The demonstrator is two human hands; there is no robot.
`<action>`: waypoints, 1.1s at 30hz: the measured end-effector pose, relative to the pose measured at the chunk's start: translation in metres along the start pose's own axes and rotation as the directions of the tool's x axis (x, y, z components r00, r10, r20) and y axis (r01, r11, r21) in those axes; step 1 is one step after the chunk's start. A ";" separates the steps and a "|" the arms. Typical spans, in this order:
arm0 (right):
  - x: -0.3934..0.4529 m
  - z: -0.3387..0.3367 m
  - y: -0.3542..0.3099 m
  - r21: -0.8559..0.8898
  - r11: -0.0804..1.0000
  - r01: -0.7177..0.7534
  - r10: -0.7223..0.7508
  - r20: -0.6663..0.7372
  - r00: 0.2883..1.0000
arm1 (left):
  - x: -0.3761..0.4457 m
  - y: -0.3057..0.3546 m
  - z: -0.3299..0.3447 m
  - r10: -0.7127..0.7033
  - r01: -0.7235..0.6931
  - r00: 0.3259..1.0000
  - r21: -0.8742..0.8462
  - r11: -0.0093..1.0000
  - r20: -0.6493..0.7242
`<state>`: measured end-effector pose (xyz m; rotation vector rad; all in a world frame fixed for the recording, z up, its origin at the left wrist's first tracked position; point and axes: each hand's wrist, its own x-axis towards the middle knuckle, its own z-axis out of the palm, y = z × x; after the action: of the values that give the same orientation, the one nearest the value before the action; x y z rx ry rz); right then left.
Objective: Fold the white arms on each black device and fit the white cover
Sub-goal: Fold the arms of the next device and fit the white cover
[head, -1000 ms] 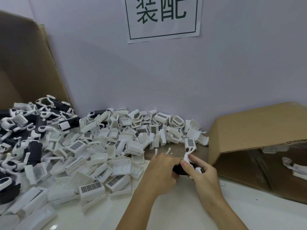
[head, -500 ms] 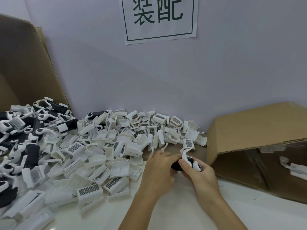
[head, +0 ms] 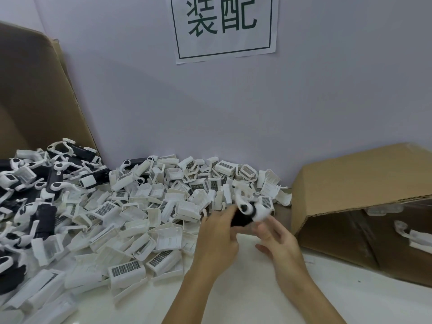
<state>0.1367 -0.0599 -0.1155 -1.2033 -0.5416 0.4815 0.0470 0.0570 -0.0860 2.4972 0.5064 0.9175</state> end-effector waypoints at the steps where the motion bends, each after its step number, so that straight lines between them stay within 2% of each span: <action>1: 0.000 0.000 0.001 0.037 0.999 -0.030 0.031 -0.035 0.999 | 0.002 0.001 -0.003 -0.108 0.103 0.994 -0.181 0.978 -0.017; 2: 0.001 0.000 0.001 0.058 0.997 -0.050 0.053 -0.066 0.996 | 0.004 0.003 -0.007 -0.229 0.204 0.973 -0.405 0.891 -0.015; 3: 0.002 -0.001 0.002 0.065 0.996 -0.061 0.067 -0.086 0.994 | 0.006 0.006 -0.011 -0.344 0.283 0.939 -0.623 0.729 0.024; 4: 0.003 -0.002 0.003 0.065 0.995 -0.072 0.078 -0.100 0.992 | 0.008 0.008 -0.014 -0.424 0.331 0.900 -0.792 0.512 0.102; 5: 0.003 -0.002 0.004 0.063 0.995 -0.078 0.084 -0.107 0.991 | 0.010 0.009 -0.017 -0.453 0.350 0.871 -0.887 0.302 0.189; 6: 0.003 -0.002 0.004 0.059 0.995 -0.081 0.087 -0.113 0.990 | 0.012 0.008 -0.019 -0.452 0.358 0.853 -0.923 0.141 0.262; 7: 0.003 -0.003 0.004 0.054 0.995 -0.082 0.088 -0.116 0.989 | 0.012 0.007 -0.019 -0.443 0.373 0.840 -0.927 0.050 0.314; 8: 0.003 -0.003 0.004 0.048 0.995 -0.083 0.088 -0.118 0.989 | 0.012 0.007 -0.019 -0.442 0.394 0.828 -0.919 0.020 0.346; 13: 0.004 -0.001 0.002 0.028 0.996 -0.083 0.086 -0.137 0.987 | 0.012 0.006 -0.014 -0.523 0.463 0.773 -0.883 0.081 0.358; 18: 0.004 -0.001 0.002 0.017 0.996 -0.084 0.085 -0.141 0.986 | 0.012 0.002 -0.011 -0.523 0.457 0.753 -0.889 -0.021 0.400; 20: 0.004 -0.002 0.003 0.020 0.996 -0.085 0.087 -0.145 0.986 | 0.010 -0.001 -0.014 -0.455 0.445 0.766 -0.885 -0.136 0.455; 23: 0.005 -0.003 0.003 0.015 0.996 -0.084 0.085 -0.148 0.985 | 0.005 -0.002 -0.020 -0.276 0.434 0.805 -0.838 -0.330 0.526; 26: 0.005 -0.002 0.003 0.010 0.997 -0.074 0.075 -0.148 0.986 | -0.003 0.001 -0.019 -0.117 0.423 0.838 -0.771 -0.476 0.532; 28: 0.004 -0.002 0.002 0.003 0.998 -0.067 0.067 -0.143 0.987 | -0.006 0.002 -0.016 -0.061 0.429 0.852 -0.760 -0.489 0.520; 33: 0.004 -0.001 0.001 0.000 0.998 -0.064 0.064 -0.137 0.989 | -0.007 0.003 -0.015 0.094 0.491 0.859 -0.759 -0.428 0.503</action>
<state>0.1404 -0.0583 -0.1165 -1.2512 -0.3876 0.4484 0.0326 0.0556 -0.0776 0.6116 -0.0834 0.2327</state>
